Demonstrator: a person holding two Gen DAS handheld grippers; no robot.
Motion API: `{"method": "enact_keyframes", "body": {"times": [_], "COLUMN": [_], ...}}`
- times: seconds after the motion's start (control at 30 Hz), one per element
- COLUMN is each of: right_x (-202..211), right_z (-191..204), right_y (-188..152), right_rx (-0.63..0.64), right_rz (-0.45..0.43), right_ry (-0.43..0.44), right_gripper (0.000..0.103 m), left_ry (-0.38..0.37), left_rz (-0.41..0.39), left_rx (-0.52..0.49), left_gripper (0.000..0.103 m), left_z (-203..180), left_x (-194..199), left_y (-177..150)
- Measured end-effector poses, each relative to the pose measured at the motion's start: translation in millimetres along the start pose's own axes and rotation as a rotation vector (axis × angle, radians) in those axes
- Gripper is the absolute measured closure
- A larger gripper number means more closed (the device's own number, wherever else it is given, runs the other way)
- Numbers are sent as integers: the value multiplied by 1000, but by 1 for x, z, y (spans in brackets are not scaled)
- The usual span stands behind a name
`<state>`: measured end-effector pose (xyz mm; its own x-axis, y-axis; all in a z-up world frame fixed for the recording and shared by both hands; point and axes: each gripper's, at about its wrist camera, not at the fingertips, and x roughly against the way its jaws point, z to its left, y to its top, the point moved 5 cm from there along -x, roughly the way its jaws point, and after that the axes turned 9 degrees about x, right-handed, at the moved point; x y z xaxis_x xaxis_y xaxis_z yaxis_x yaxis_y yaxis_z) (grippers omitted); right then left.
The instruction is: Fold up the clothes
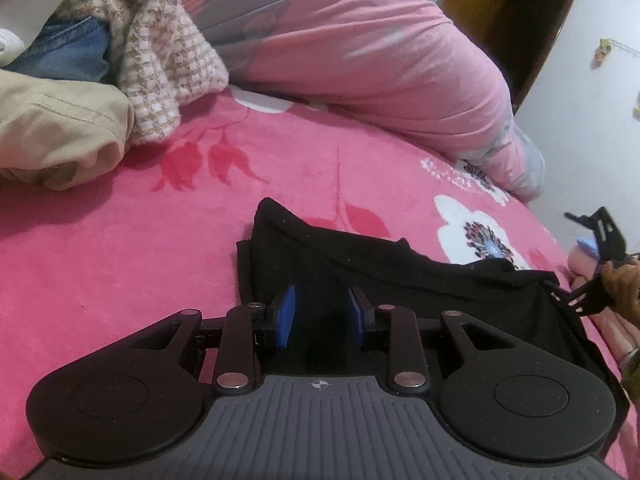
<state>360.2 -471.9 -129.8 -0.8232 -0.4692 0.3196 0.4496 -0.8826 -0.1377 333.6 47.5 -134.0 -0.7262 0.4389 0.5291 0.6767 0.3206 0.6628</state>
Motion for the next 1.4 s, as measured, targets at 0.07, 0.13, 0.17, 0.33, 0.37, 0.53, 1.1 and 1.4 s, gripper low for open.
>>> {"method": "enact_keyframes", "body": {"times": [0.07,0.13,0.17,0.33,0.37,0.53,1.1,1.4], "right_x": [9,19,24,76,91,163,208,199], "right_z": [4,-1,-3,1,1,-11,-61,-78], "right_y": [-5,-8,-10,-42,-52,-100,-153,-156], "right_rx": [45,69,70,176,215,383,649,511], "right_rz": [13,41,53,77,80,92,11,20], "right_ry": [-51,-150,-171,-174,-182,-252,-356,-269], "right_gripper": [0,0,0,0,0,1,42,42], "left_ry": [0,-1,-1,-8,-18,-60,-57,-156], "left_rz": [-1,-3,-3,-18,-18,8,98,83], "left_rx": [16,32,40,82,87,105,331,537], "left_gripper": [75,75,75,75,74,68,68,69], "left_z": [1,2,3,2,0,-4,23,36], "left_x": [1,1,2,21,31,87,153,136], "left_y": [2,4,6,12,12,-1,-91,-108]}}
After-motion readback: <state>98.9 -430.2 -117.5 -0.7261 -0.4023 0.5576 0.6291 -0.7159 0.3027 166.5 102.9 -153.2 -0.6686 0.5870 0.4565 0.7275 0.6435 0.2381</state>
